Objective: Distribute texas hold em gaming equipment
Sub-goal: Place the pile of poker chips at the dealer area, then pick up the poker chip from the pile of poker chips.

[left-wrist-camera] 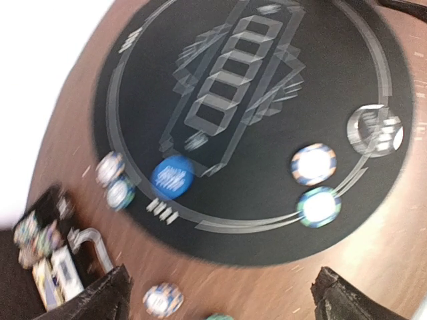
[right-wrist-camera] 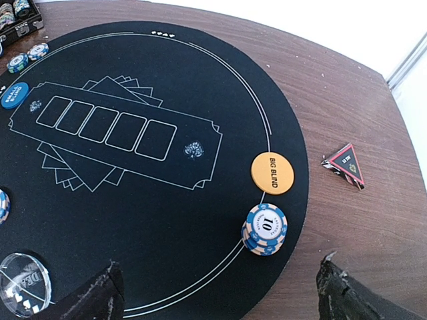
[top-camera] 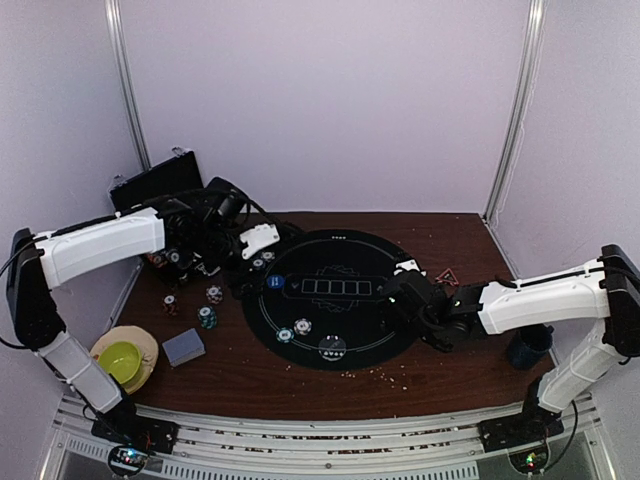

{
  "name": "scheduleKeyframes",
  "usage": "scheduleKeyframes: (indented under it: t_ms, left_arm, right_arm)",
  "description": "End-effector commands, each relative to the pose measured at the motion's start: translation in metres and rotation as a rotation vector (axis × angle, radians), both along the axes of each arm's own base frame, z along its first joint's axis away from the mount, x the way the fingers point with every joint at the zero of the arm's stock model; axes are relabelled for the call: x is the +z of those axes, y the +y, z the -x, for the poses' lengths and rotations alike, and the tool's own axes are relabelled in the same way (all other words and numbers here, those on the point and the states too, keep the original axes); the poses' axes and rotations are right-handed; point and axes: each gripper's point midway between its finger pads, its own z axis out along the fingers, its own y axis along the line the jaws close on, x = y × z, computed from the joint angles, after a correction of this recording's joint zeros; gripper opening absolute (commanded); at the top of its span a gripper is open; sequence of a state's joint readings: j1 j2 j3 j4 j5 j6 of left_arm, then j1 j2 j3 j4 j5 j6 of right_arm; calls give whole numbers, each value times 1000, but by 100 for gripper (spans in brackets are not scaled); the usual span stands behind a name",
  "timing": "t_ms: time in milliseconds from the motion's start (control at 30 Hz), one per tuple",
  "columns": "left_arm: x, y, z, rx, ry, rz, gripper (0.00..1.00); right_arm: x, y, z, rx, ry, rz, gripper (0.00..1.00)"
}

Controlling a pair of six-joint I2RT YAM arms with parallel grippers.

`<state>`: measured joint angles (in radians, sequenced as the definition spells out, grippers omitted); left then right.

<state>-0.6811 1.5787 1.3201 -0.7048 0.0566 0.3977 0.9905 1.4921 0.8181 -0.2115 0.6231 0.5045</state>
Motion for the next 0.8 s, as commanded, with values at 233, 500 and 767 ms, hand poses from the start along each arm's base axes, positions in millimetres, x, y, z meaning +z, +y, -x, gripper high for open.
scheduleKeyframes:
  t_ms: [233,500,767]
  left_arm:
    - [-19,117,-34,300,20,-5,98]
    - [-55,164,-46,380,97,-12,98]
    - [-74,197,-59,451,144,-15,97]
  right_arm:
    - [0,3,2,8,11,-28,100]
    - [-1,6,3,20,14,-30,100]
    - [-3,7,3,20,17,-19,100]
